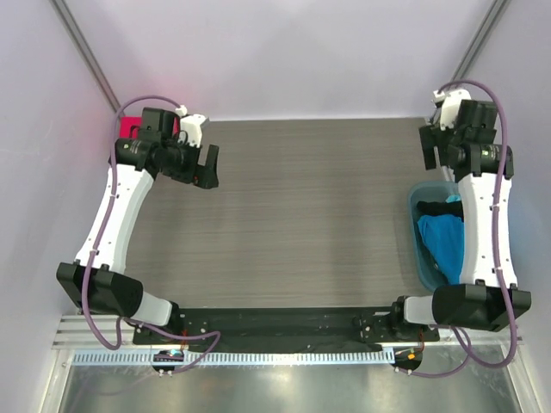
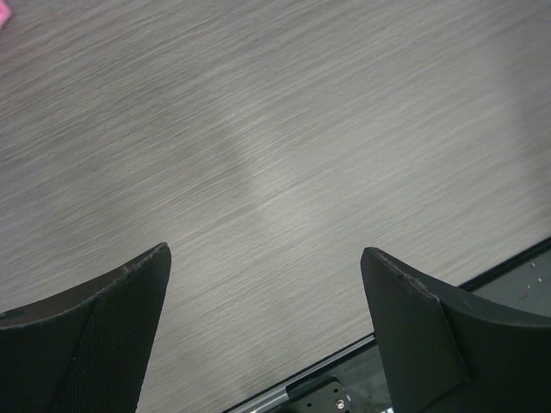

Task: Fold and stack the t-shirts
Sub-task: Grab the tshirt from the pile

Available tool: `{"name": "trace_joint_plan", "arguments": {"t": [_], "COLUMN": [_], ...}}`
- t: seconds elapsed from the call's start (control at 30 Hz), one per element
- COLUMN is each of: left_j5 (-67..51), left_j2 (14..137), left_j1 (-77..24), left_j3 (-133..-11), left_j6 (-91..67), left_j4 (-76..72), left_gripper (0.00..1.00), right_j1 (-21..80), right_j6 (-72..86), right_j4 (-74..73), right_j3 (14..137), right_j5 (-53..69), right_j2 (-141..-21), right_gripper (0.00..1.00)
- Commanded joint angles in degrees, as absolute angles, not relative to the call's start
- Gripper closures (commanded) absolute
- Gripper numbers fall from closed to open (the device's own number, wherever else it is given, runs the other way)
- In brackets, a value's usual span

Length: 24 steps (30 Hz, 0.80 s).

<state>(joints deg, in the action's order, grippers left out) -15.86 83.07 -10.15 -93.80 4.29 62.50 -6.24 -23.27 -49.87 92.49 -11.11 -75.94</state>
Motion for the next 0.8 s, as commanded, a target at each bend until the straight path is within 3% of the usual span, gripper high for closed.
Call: {"name": "trace_joint_plan", "arguments": {"t": [0.0, 0.17, 0.3, 0.63, 0.77], "left_j5": [-22.31, -24.43, -24.96, -26.81, -26.02], "left_j2": [84.46, 87.36, 88.85, 93.25, 94.74], "left_j1": [-10.19, -10.19, -10.2, -10.2, -10.11], "left_j3": [-94.92, -94.57, -94.66, -95.62, -96.94], "left_j6": [6.85, 6.86, 6.68, 5.89, 6.15], "left_j4": [62.84, 63.02, 63.19, 63.46, 63.89], "left_gripper": [0.1, 0.15, 0.16, 0.17, 0.17], "right_j1": [-11.06, -12.92, -14.59, -20.65, -21.09], "right_j6": [-26.72, -27.07, -26.98, -27.24, -29.7], "right_j4": [-60.64, -61.26, -61.44, -59.76, -60.82], "right_j3": [90.99, 85.7, 84.2, 81.48, 79.29], "right_j5": [-8.26, -12.56, -14.76, -11.43, -9.67], "right_j2": [-77.61, -76.64, -76.2, -76.11, -74.8], "right_gripper": [0.13, 0.19, 0.32, 0.37, 0.48]}}
